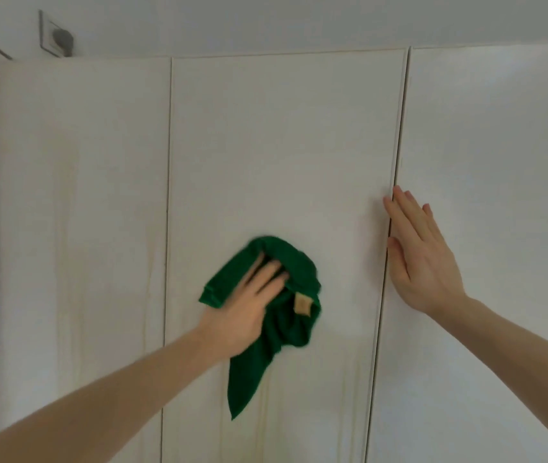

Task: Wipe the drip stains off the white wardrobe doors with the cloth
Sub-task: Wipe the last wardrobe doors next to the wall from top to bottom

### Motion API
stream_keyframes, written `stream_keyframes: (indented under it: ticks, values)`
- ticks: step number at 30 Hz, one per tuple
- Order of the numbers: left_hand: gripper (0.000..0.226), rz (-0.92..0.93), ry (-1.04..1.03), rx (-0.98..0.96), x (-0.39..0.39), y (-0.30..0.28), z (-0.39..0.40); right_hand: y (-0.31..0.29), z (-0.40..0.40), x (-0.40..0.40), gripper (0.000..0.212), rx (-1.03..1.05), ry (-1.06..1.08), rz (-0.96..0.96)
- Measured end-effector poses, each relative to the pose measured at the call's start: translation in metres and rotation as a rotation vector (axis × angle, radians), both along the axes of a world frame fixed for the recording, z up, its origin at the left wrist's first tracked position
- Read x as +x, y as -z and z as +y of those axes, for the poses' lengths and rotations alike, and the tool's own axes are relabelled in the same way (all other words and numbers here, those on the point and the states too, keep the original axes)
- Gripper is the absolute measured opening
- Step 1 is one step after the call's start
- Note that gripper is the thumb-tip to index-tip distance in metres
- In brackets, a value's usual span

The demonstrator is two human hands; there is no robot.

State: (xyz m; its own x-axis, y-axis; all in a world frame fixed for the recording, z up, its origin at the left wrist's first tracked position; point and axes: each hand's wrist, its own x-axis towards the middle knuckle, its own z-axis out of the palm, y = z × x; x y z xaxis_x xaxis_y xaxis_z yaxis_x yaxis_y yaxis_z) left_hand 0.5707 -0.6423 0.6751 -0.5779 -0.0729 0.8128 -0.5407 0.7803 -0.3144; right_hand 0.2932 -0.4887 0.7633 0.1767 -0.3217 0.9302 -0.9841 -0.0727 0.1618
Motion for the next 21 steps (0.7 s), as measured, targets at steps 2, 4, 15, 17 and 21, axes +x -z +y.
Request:
stream_keyframes:
  ticks: [2, 4, 15, 17, 21]
  values:
    - [0.061, 0.119, -0.025, 0.090, 0.021, -0.020, -0.009, 0.011, 0.006, 0.002, 0.060, 0.016, -0.003, 0.009]
    - [0.058, 0.191, -0.094, 0.128, 0.042, -0.036, -0.019, 0.023, 0.009, 0.000, 0.061, 0.032, 0.012, 0.001]
    - [0.067, 0.177, -0.305, 0.304, 0.075, -0.004, -0.069, 0.057, -0.006, -0.018, 0.061, 0.002, 0.044, -0.073]
    - [0.067, 0.194, -0.282, 0.296, 0.064, 0.011, -0.062, 0.059, -0.012, -0.019, 0.062, -0.024, 0.043, -0.066]
    - [0.065, 0.108, -0.232, 0.203, 0.034, 0.036, -0.046, 0.064, -0.021, -0.018, 0.061, -0.095, 0.043, -0.058]
